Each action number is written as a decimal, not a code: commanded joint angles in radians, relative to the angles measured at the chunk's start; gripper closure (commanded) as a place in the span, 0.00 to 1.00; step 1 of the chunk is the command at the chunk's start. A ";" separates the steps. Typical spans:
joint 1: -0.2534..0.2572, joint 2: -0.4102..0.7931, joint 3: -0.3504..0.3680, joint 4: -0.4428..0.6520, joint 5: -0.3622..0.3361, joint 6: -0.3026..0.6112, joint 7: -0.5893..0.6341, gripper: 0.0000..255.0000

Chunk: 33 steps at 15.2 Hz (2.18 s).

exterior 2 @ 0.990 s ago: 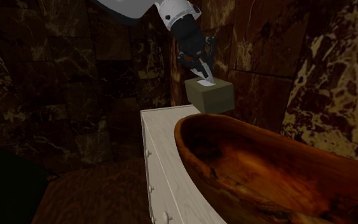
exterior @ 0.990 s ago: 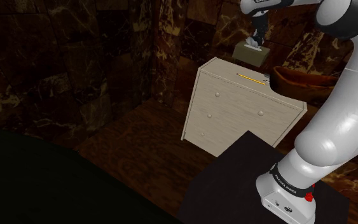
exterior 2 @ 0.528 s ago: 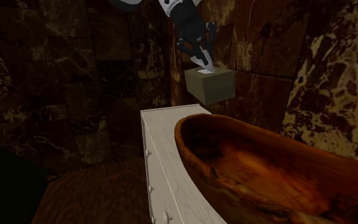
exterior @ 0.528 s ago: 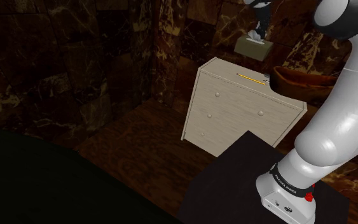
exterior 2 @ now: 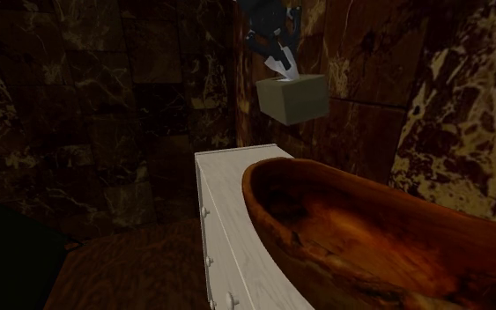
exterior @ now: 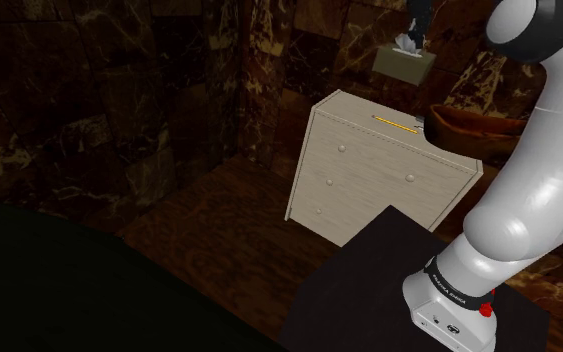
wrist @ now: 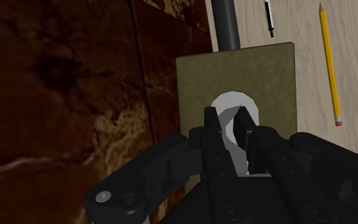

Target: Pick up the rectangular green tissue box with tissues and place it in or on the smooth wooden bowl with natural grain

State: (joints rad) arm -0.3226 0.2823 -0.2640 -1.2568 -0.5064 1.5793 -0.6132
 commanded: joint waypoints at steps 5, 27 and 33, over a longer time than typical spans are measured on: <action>-0.006 0.045 -0.003 0.145 0.011 -0.086 -0.053 1.00; -0.060 -0.406 -0.064 -0.263 -0.100 -0.031 -0.186 1.00; -0.096 -0.561 -0.100 -0.386 -0.147 -0.009 -0.259 1.00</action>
State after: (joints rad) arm -0.4137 -0.2554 -0.3609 -1.6284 -0.6459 1.5715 -0.8604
